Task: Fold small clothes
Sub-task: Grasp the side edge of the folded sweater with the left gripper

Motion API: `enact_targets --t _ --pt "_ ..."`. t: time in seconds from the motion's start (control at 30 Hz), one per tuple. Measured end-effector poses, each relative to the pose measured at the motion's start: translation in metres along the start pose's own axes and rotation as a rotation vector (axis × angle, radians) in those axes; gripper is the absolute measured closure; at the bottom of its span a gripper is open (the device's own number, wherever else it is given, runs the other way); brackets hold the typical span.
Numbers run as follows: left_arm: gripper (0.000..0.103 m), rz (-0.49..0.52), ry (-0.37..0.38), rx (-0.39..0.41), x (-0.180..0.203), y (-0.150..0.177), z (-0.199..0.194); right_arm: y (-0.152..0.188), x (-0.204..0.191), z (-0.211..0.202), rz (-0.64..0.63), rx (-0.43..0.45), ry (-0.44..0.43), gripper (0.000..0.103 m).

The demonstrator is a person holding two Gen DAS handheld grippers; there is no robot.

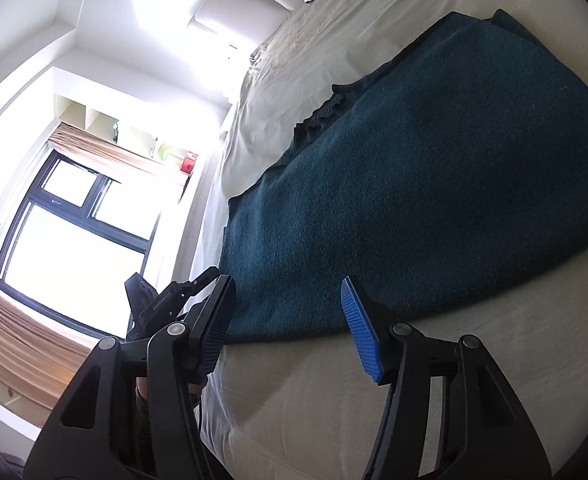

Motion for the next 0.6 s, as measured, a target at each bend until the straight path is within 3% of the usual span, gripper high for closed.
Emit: enact_targets --t 0.03,0.13,0.2,0.4,0.47,0.6 --pt "0.04 0.008 0.0 -0.014 0.002 -0.001 0.003 -0.002 -0.003 0.002 -0.003 -0.008 -0.009 0.049" --pt "0.059 0.011 -0.002 -0.053 0.002 0.002 0.008 -0.01 -0.015 0.018 -0.016 -0.038 -0.026 0.049" --pt "0.064 0.002 0.014 -0.062 0.0 0.005 0.007 -0.016 -0.023 0.031 -0.032 -0.067 -0.031 0.049" --pt "0.066 -0.022 0.056 -0.084 -0.006 0.006 0.006 -0.03 -0.046 0.084 -0.06 -0.174 -0.06 0.049" --pt "0.079 -0.017 0.045 -0.088 -0.009 0.005 0.006 -0.035 -0.051 0.102 -0.058 -0.199 -0.057 0.049" --pt "0.088 -0.038 0.079 -0.084 -0.012 0.006 0.004 -0.045 -0.068 0.137 -0.051 -0.25 -0.079 0.049"
Point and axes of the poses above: each gripper's, at about its wrist camera, not at the fingertips, and z roughly the way its jaws point, x to its right, y to its underside, the point moved 7 cm from there along z, roughly the way its jaws point, and after that the axes turned 4 degrees about z, right-handed, at the moved point
